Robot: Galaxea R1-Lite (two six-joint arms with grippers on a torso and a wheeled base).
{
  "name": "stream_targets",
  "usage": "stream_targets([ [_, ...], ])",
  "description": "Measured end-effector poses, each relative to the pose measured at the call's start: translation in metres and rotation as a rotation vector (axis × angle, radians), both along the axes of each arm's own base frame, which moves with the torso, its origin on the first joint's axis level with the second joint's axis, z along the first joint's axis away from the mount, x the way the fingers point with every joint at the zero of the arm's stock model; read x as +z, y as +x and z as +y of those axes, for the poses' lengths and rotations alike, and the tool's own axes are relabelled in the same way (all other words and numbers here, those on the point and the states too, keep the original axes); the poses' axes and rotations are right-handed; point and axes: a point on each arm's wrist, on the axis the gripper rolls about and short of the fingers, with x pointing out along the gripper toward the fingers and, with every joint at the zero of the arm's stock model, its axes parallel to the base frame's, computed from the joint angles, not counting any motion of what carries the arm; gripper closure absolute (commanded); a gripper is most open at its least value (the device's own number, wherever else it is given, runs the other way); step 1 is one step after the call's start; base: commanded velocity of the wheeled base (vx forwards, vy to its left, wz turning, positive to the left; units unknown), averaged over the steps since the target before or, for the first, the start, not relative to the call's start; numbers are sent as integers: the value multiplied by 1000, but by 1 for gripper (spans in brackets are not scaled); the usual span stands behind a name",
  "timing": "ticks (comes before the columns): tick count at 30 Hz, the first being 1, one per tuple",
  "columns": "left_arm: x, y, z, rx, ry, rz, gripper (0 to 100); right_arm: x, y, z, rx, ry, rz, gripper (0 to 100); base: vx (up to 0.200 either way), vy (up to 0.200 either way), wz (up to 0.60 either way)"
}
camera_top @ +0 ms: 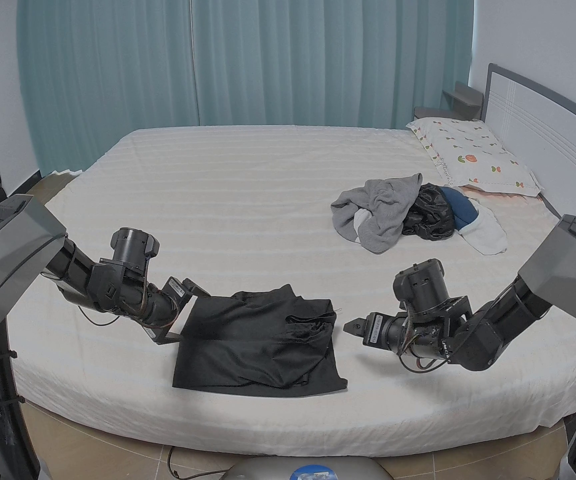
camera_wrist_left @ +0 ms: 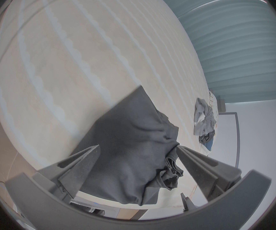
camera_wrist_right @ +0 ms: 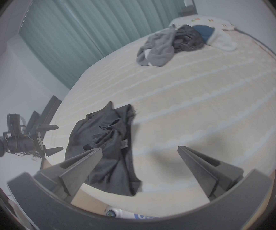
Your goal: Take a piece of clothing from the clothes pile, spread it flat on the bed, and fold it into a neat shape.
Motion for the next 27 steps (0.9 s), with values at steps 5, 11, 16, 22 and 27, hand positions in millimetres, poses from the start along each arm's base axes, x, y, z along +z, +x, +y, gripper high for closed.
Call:
stream_targets([
  [5,-4,-4,3,1,-2,0,0,-2,5,18,1,-90,1,0,0,200,0],
  [11,-7,-8,4,0,-4,-7,0,-7,10,38,4,-179,-5,0,0,200,0],
  [16,-8,-10,4,-3,-3,-10,0,-15,15,36,2,-289,-29,0,0,40,0],
  [22,-11,-12,4,-4,-4,-28,0,-24,17,37,5,-316,-19,0,0,0,0],
  [27,-12,-14,4,-4,-2,-26,0,-34,18,34,8,-358,1,0,0,0,0],
])
